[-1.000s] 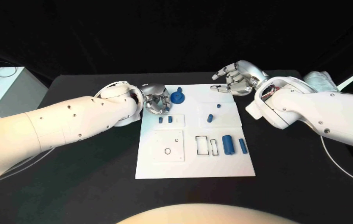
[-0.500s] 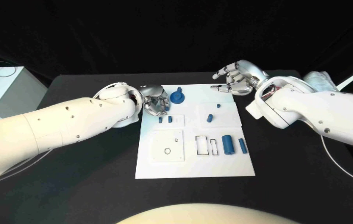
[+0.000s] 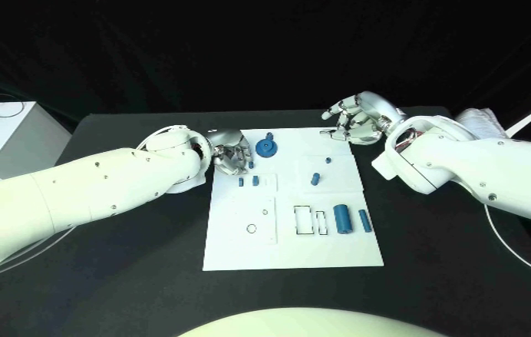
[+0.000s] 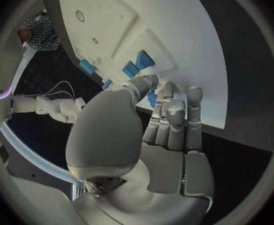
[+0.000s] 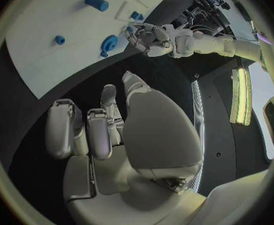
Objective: Assemble the parts on the task board
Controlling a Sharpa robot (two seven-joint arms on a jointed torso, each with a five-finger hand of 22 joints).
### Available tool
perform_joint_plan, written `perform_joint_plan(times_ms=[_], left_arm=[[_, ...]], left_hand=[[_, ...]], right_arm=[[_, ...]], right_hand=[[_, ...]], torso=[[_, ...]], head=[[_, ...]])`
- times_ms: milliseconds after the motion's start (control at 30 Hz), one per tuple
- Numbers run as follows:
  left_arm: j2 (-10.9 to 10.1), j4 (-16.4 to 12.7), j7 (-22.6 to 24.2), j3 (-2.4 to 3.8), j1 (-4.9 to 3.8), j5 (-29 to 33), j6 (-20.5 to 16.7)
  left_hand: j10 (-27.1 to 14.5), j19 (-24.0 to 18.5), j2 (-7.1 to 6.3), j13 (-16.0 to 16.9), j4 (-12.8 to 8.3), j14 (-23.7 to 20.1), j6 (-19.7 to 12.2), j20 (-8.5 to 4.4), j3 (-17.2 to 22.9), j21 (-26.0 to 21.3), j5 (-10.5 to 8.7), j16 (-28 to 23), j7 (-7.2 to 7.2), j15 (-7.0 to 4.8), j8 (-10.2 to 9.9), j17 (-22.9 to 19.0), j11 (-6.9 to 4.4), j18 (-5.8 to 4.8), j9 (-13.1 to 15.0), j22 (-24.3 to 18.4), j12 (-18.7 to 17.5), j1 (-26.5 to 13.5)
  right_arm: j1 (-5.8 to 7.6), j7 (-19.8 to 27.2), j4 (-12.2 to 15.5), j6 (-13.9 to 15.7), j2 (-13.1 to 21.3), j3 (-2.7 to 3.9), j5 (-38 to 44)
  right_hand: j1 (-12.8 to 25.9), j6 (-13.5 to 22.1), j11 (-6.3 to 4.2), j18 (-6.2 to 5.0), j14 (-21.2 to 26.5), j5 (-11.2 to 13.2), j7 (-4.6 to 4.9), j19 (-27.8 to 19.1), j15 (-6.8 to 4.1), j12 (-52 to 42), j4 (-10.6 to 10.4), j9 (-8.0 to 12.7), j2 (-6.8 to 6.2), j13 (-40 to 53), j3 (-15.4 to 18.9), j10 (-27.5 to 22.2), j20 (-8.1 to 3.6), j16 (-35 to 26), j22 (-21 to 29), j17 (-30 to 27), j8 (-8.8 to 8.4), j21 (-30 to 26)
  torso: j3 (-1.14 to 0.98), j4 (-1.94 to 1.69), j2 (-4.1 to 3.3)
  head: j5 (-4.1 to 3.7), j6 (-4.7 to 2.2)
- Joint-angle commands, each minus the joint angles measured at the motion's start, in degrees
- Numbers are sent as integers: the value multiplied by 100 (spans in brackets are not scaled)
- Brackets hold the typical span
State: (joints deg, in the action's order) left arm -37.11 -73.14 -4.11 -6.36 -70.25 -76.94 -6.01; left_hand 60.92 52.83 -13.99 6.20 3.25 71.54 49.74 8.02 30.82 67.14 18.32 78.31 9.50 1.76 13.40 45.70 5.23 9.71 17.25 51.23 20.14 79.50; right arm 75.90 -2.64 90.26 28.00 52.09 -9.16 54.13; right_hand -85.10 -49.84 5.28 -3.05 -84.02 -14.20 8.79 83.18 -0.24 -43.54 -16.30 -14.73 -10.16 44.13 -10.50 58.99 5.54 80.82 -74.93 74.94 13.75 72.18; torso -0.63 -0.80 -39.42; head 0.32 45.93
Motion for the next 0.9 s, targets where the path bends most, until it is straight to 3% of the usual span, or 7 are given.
perform_joint_plan(times_ms=[33, 133, 200, 367, 467, 600, 900], left_arm=[[-83, -32, -11, 39, 5, 35, -107], [-191, -58, 95, 101, 5, 243, -270], [-276, -81, 204, 148, 5, 522, -411], [-564, -160, 614, 274, 1, 2270, -769], [-757, -241, 995, 319, 1, 3288, -881], [-950, -363, 1495, 348, 2, 4206, -813], [-1286, -693, 2246, 366, 6, 5920, -350]], left_hand=[[-4, -32, -6, 7, -4, -105, -64, -12, -12, -64, -18, -67, -17, 4, -37, -142, 36, -11, -16, -57, -33, -8], [-158, -236, -15, -9, -3, -434, -82, 11, 5, -217, -8, -310, 16, 47, -63, -739, 94, 30, -34, -265, -128, 3], [-322, -498, 2, -34, -24, -940, -54, 46, 56, -428, 2, -736, 64, 97, -65, -1580, 160, 76, -42, -506, -200, 49], [-516, -692, 85, -72, -111, -1288, 43, 97, 193, -658, -10, -1325, 173, 163, -49, -1920, 259, 79, -56, -619, -207, 166], [-595, -842, 129, -93, -205, -1446, 32, 118, 243, -770, -11, -1729, 219, 192, -81, -2146, 298, 77, -86, -664, -167, 226], [-688, -975, 183, -114, -293, -1546, -5, 146, 244, -828, -14, -2043, 259, 221, -122, -2324, 332, 74, -120, -675, -119, 258], [-703, -1034, 231, -118, -274, -1546, -14, 176, 154, -901, -35, -2183, 280, 248, -141, -2409, 348, 75, -140, -713, -50, 157]], right_arm=[[-30, -93, -52, -443, 10, 0, 675], [-72, -144, -139, -639, 11, -1, 1137], [-97, -174, -202, -733, 8, -1, 1433], [-171, -326, -386, -886, -19, -2, 2384], [-214, -529, -484, -936, -55, -5, 2941], [-273, -796, -544, -1023, -109, -9, 3411], [-443, -1088, -618, -1073, -271, -12, 3896]], right_hand=[[-214, -130, -151, -89, -227, 100, 10, 3, -30, 889, -21, 35, -181, -797, -526, -20, -51, -110, -359, 178, 41, -53], [-278, -259, -128, -81, -236, 130, -12, 16, -40, 1511, 25, 46, -301, -1338, -922, -60, -42, -130, -374, 154, 66, -51], [-256, -348, -107, -78, -242, 221, -24, 27, -20, 1973, 59, 51, -422, -1782, -1226, 23, -29, -138, -393, 141, 70, -43], [-166, -500, -87, -85, -241, 419, -48, 18, 1, 2530, 223, 22, -546, -2370, -1652, 160, -15, -164, -393, 102, 89, -82], [-59, -570, -79, -89, -247, 540, -49, 16, 21, 2730, 307, 2, -589, -2604, -1814, 191, -11, -169, -391, 91, 104, -104], [85, -611, -48, -93, -251, 596, -55, 14, 41, 2893, 370, -12, -641, -2796, -1857, 170, -12, -180, -383, 73, 110, -133], [191, -627, -47, -106, -231, 603, -70, 0, 51, 3092, 515, -15, -647, -3043, -1895, 161, -20, -275, -347, -55, 83, -211]], torso=[[0, 7, 2], [-4, 10, 4], [-9, 8, 2], [-14, 11, -2], [-6, 10, -13], [5, 2, -22], [20, -8, -31]], head=[[-23, -15], [-45, -35], [-57, -49], [-150, -93], [-158, -123], [-202, -130], [-253, -126]])
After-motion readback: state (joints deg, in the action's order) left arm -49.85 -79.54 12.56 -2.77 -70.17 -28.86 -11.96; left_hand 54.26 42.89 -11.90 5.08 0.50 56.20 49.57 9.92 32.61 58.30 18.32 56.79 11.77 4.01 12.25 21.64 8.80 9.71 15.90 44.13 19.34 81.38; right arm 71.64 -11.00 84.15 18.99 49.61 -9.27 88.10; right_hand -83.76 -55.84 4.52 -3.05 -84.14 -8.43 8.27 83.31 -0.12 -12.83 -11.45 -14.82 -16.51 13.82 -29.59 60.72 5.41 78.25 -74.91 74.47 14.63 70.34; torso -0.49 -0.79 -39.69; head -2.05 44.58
